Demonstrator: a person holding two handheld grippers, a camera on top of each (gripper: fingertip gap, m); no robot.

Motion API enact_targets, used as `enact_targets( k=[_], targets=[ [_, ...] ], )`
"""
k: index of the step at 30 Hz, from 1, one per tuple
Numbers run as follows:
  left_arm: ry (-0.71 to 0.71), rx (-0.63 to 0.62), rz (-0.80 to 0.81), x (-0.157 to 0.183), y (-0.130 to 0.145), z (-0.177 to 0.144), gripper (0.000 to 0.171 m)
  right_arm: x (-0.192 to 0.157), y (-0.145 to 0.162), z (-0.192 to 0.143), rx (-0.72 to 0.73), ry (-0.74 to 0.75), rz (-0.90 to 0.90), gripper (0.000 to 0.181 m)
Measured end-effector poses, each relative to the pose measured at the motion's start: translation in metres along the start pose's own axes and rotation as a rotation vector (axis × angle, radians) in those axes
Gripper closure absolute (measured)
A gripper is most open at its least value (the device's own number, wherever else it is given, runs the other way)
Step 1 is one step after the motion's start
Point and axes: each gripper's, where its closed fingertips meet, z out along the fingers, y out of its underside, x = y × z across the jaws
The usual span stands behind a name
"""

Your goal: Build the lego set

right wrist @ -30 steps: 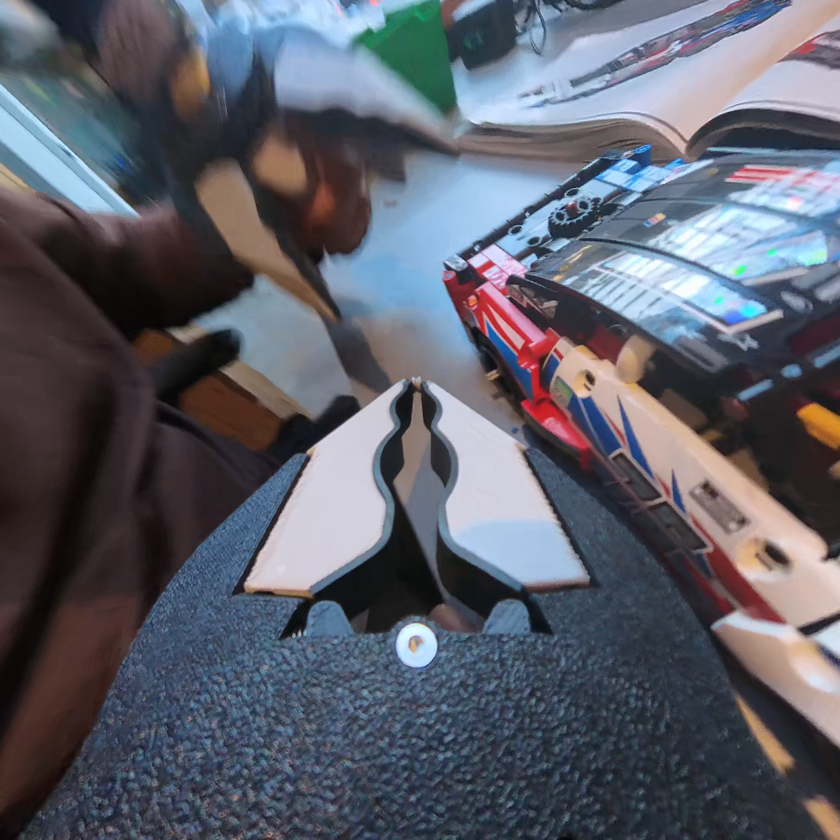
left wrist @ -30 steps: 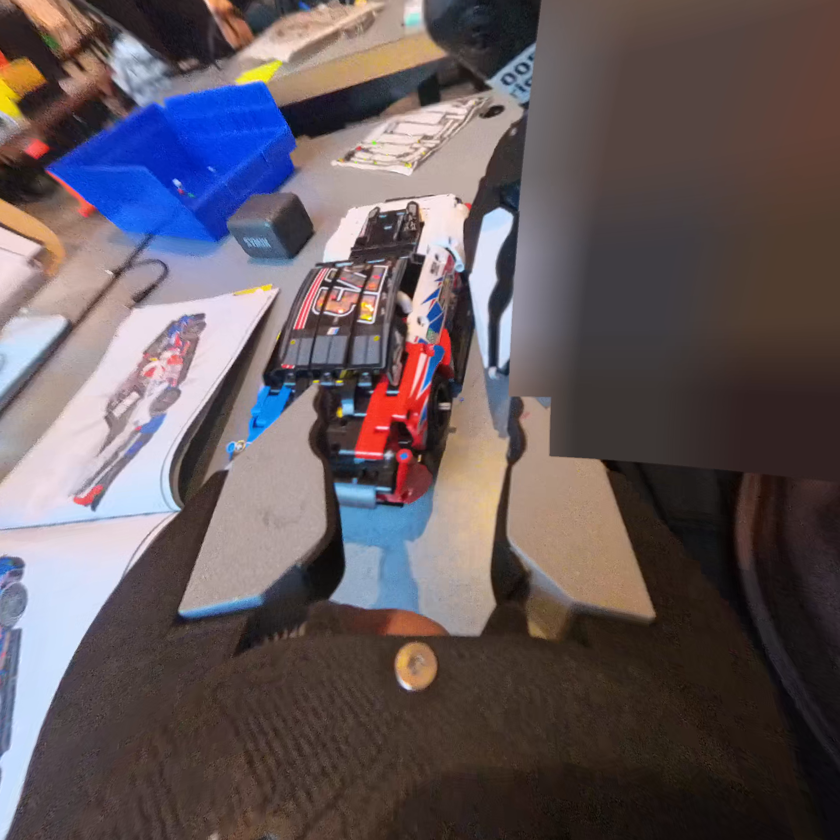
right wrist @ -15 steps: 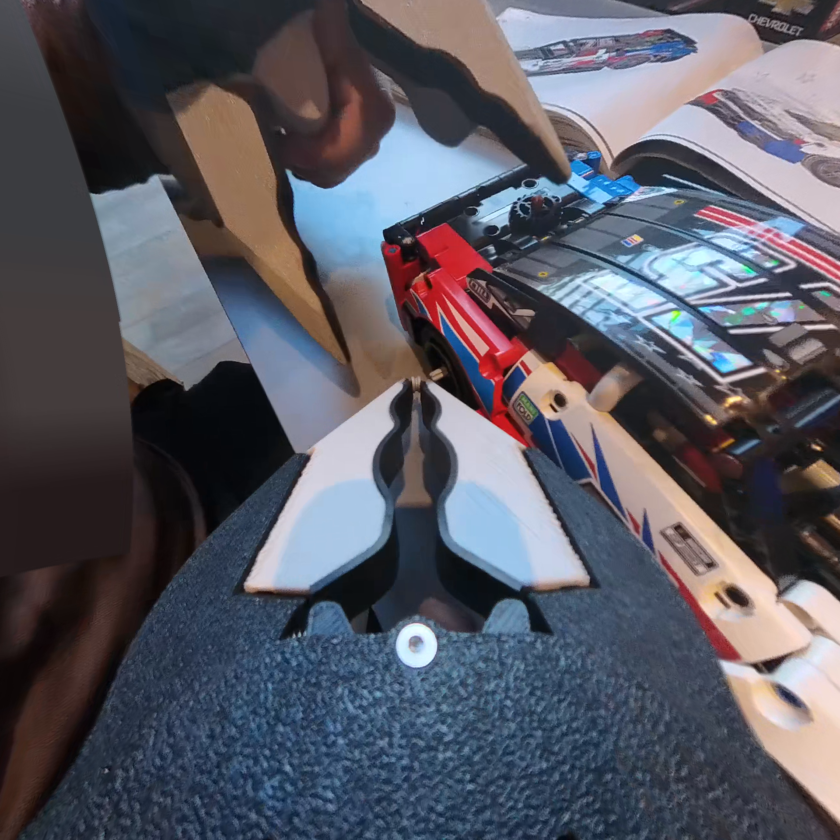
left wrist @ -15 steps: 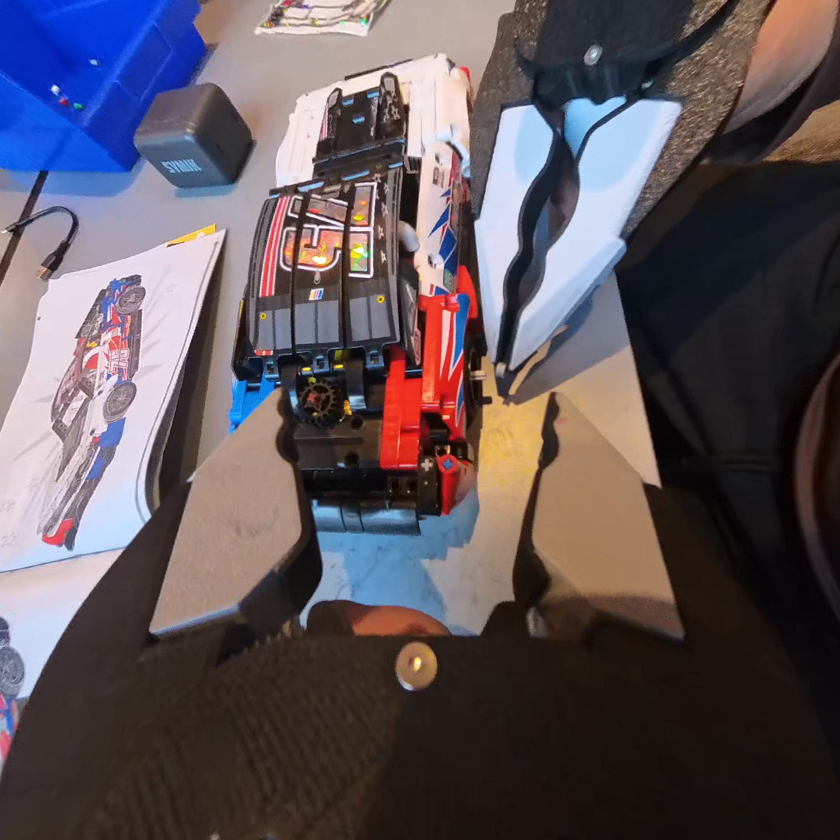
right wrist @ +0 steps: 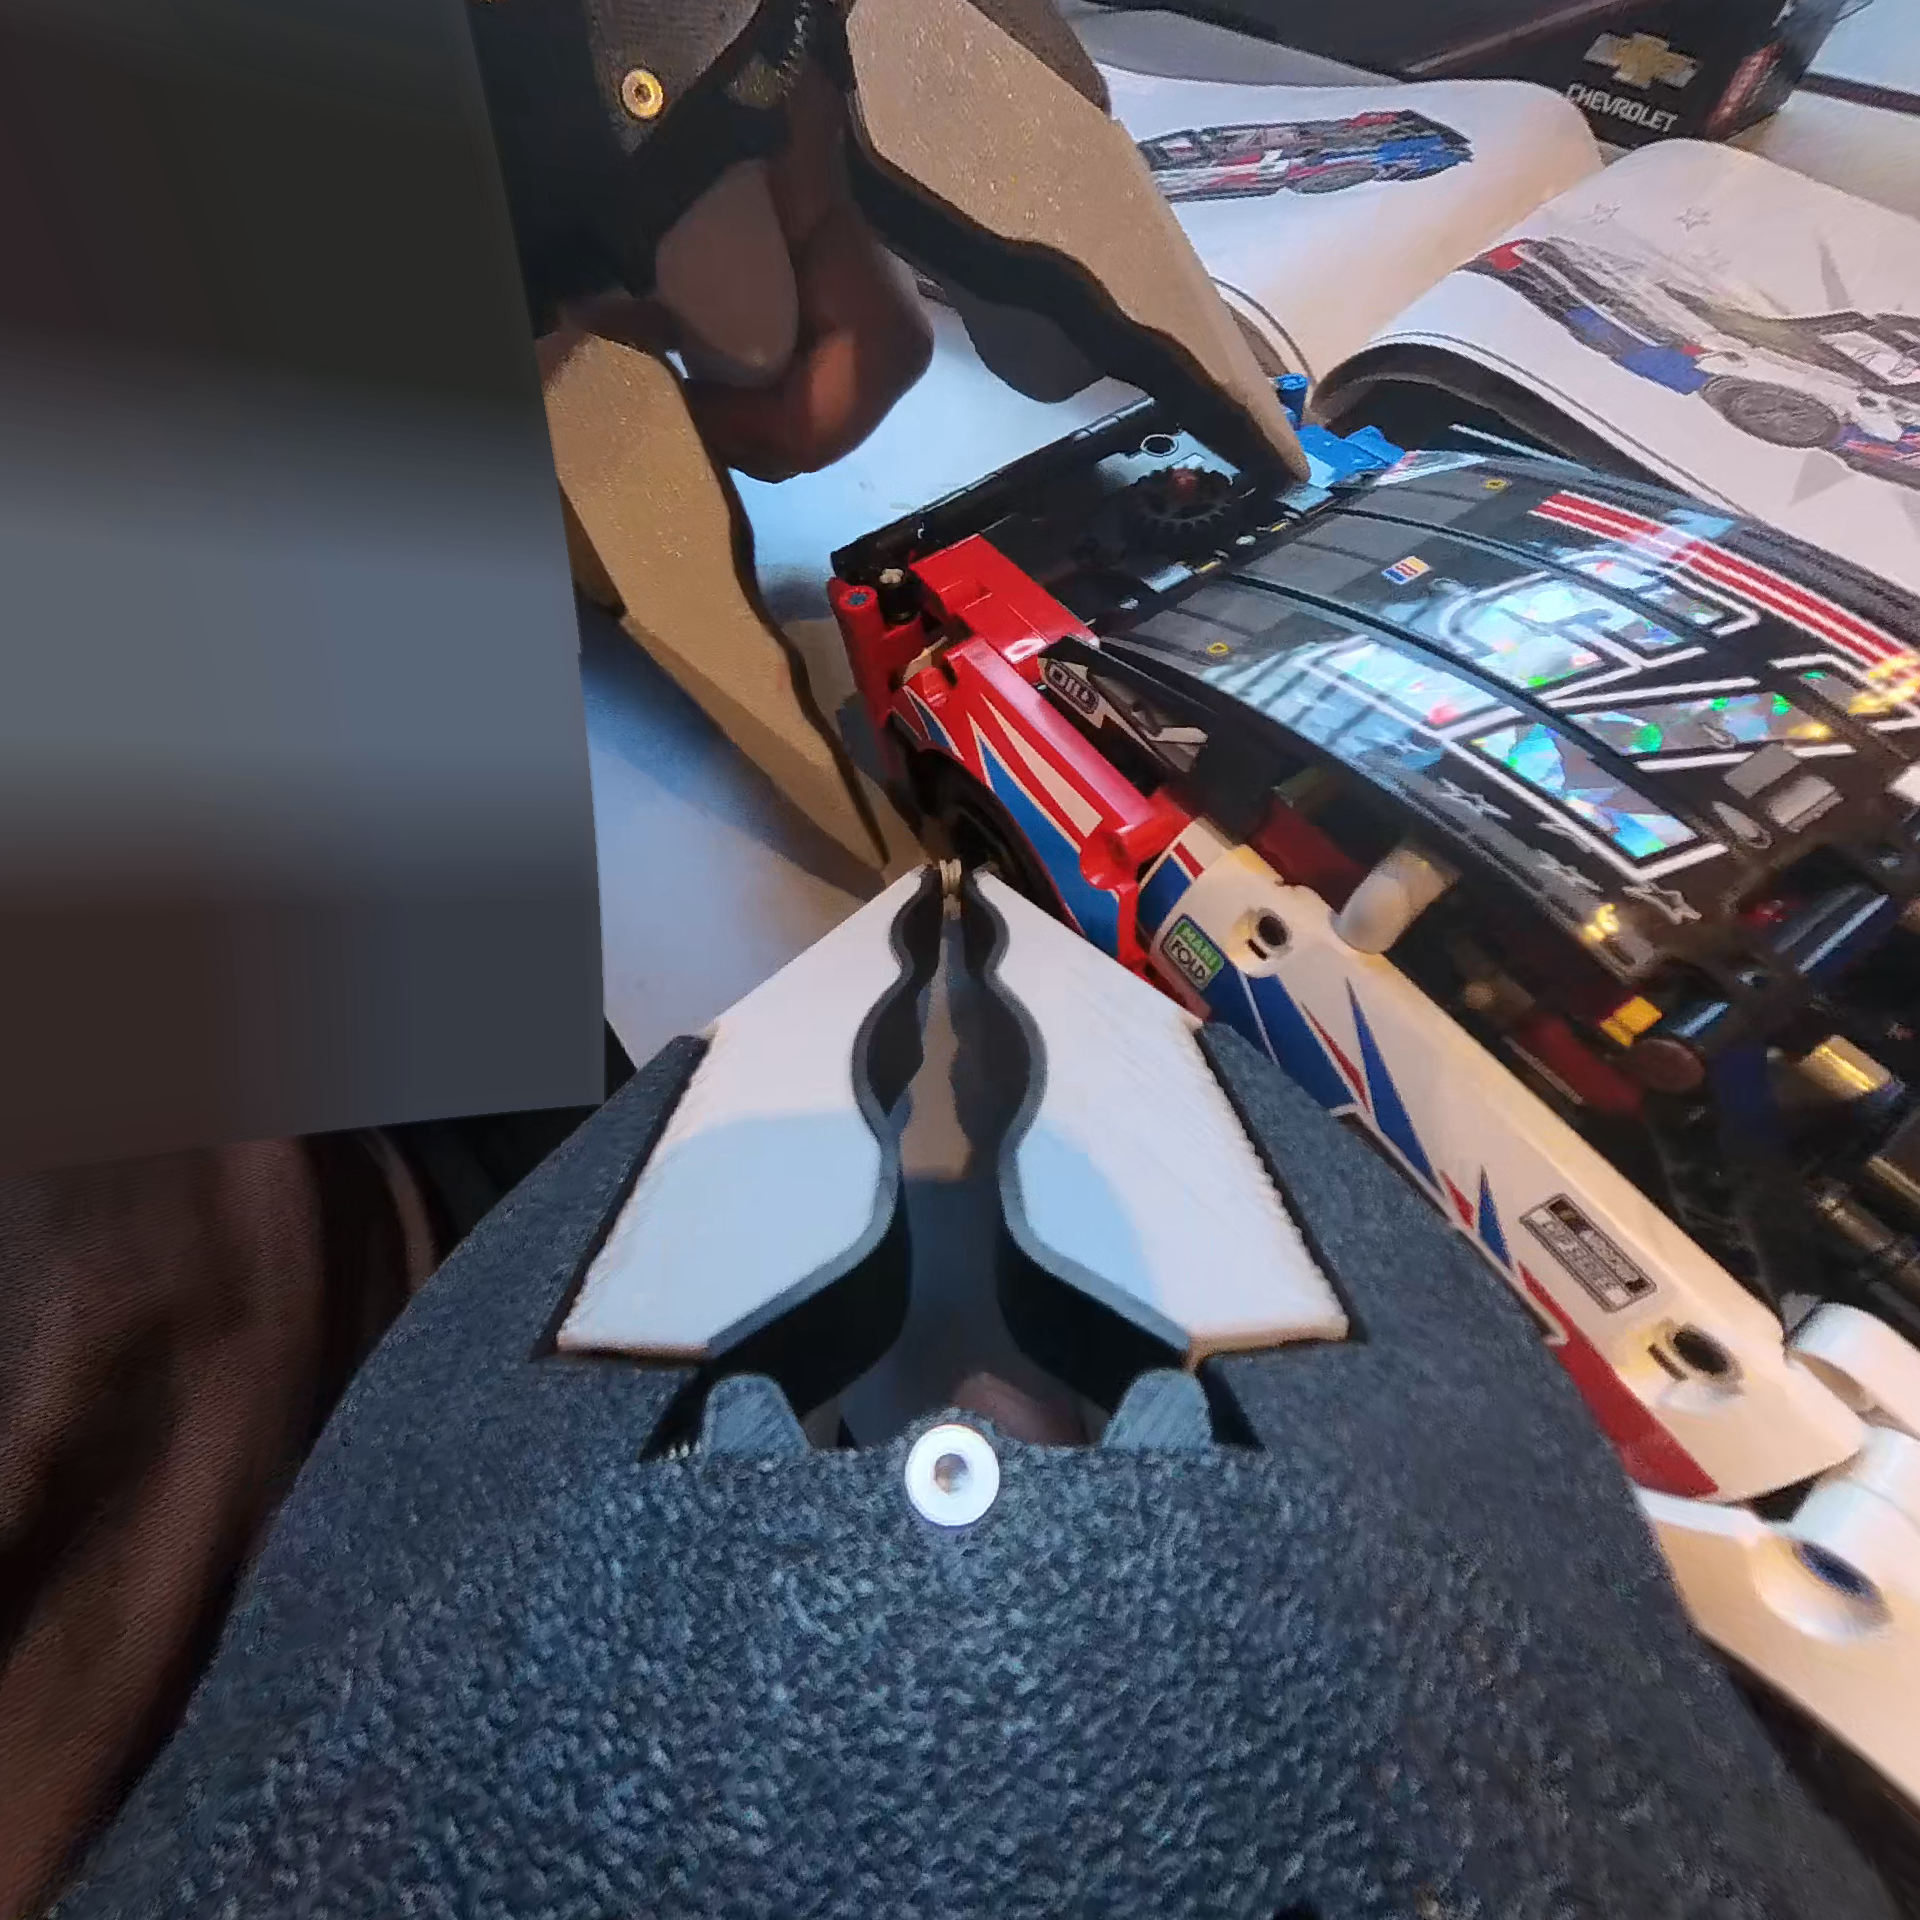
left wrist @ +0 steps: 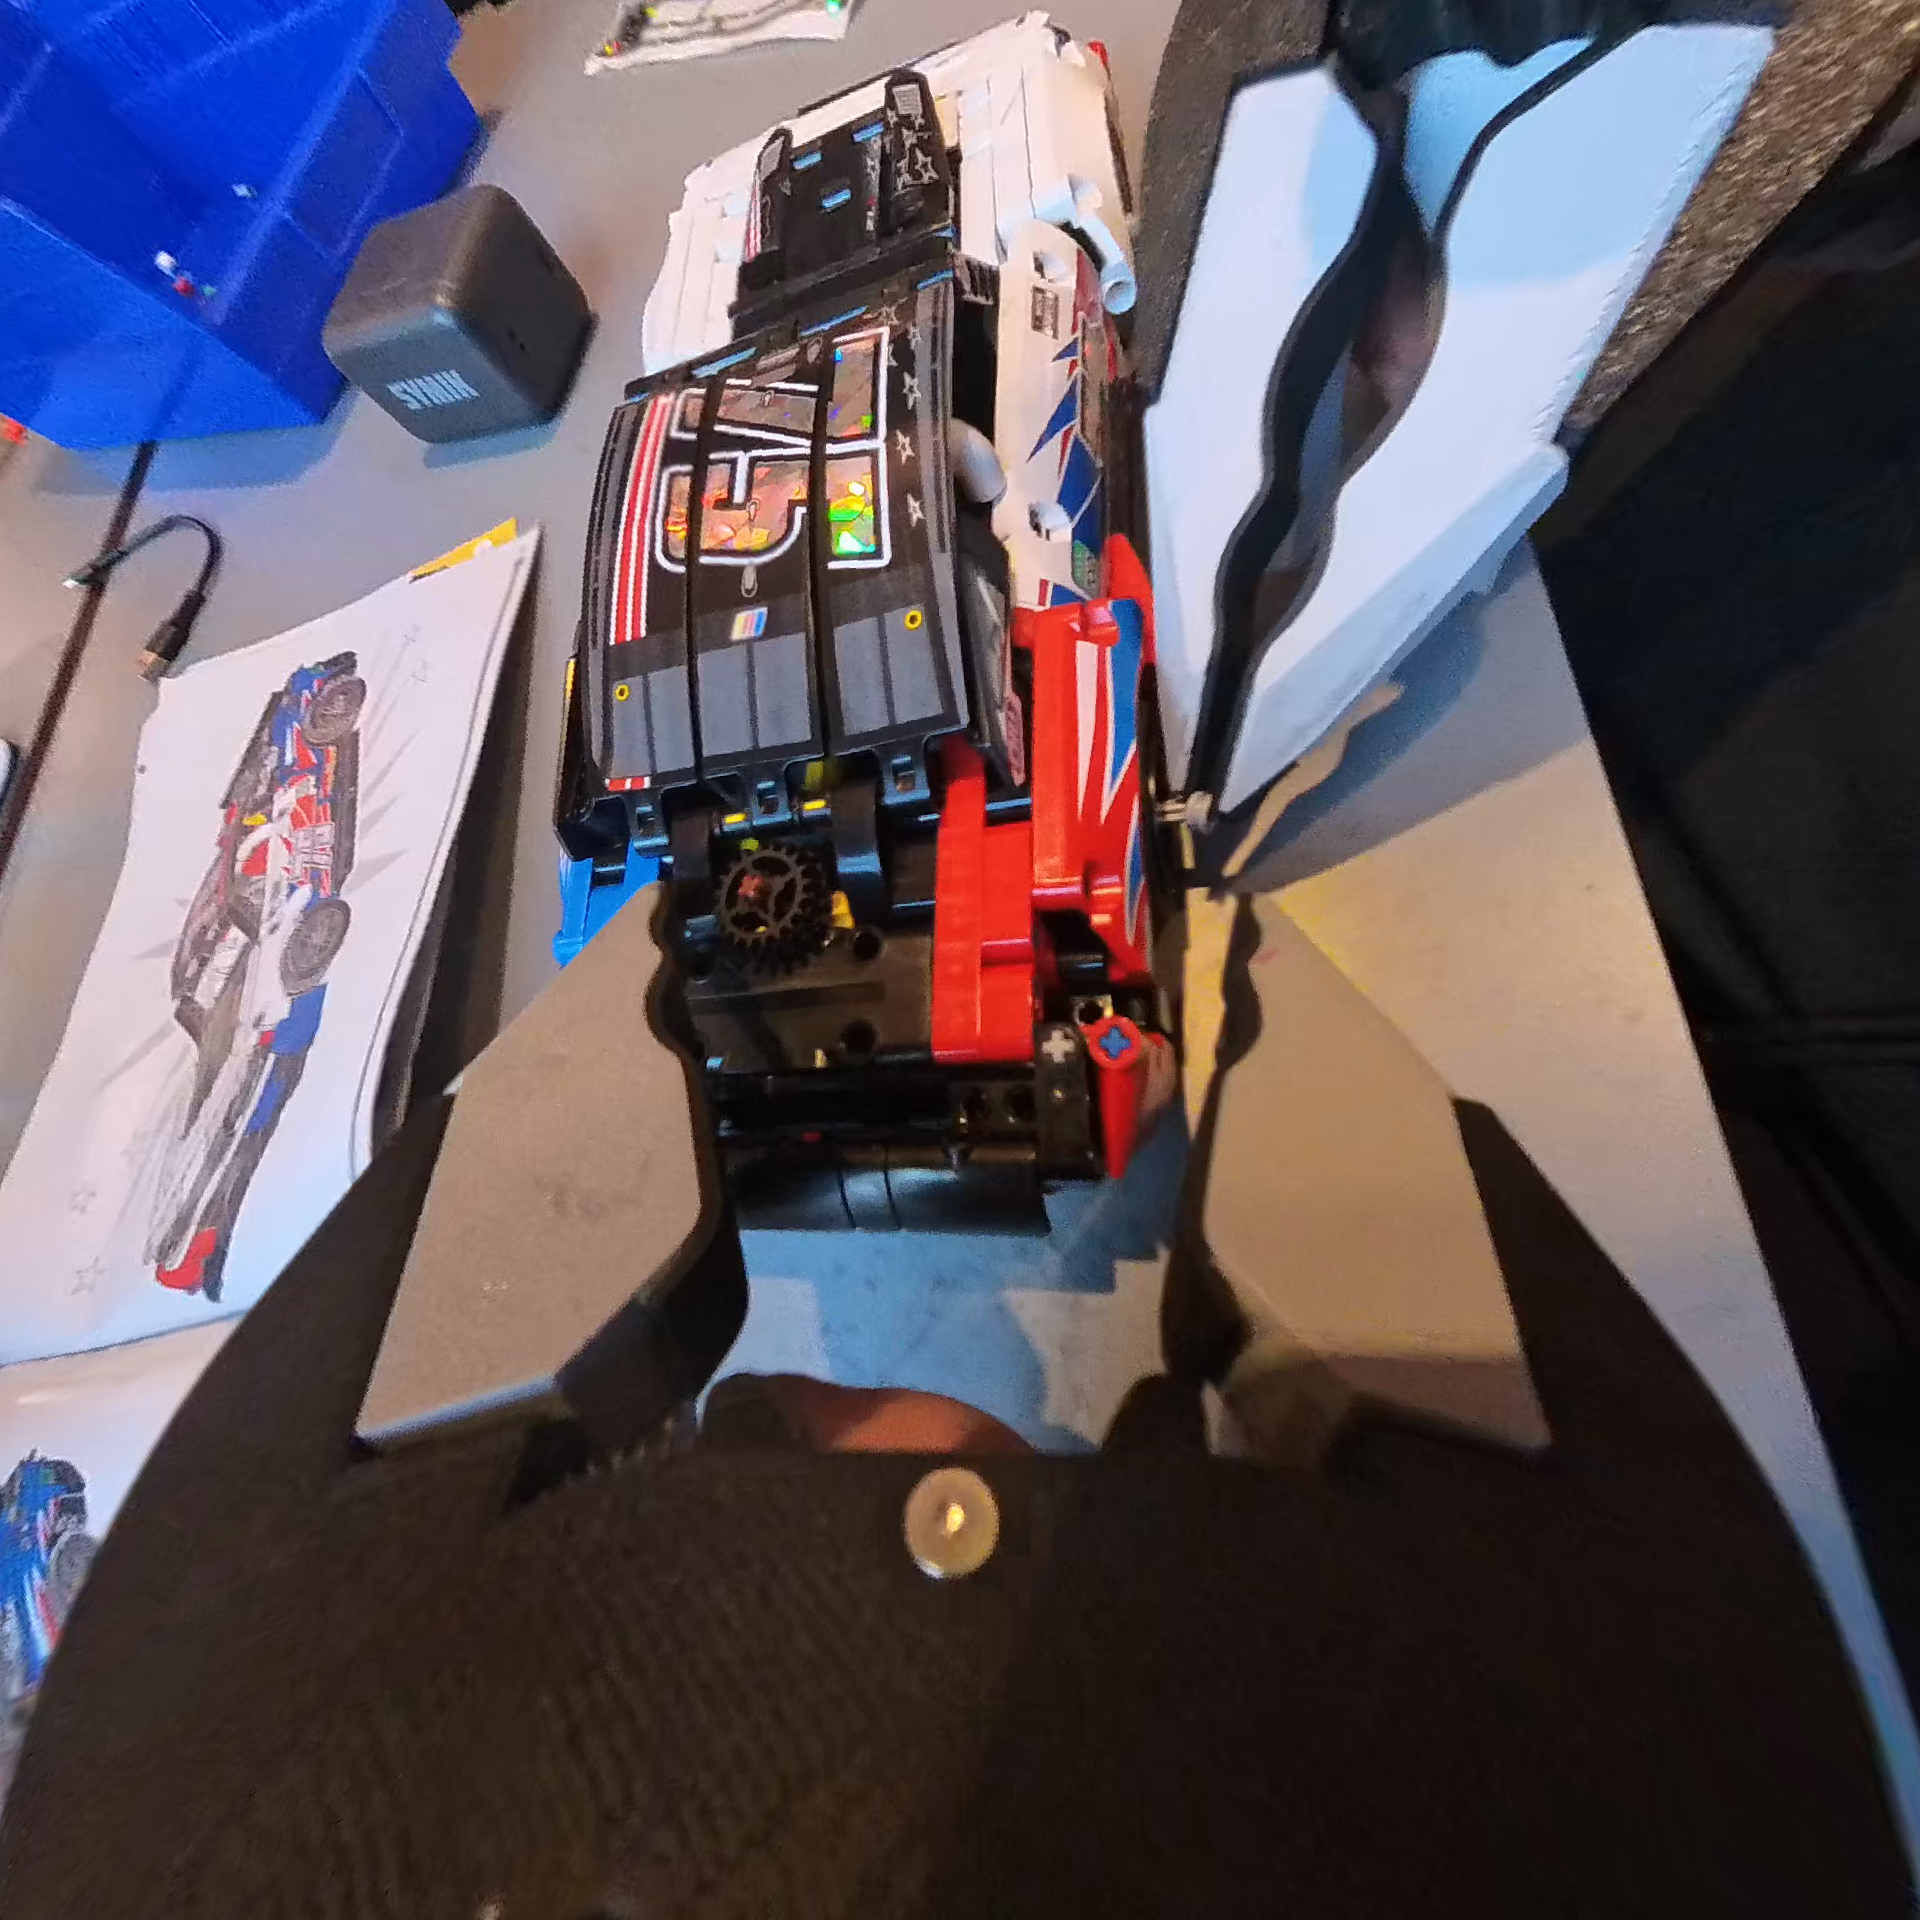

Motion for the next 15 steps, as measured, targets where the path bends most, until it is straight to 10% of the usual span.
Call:
enact_targets(
  k=[15],
  targets=[
    [-0.065, 0.062, 0.016, -0.0049, 0.0011, 0.0016, 0.081, 0.003, 0.0017, -0.0012, 0.017, 0.128, -0.037, 0.181]
  ],
)
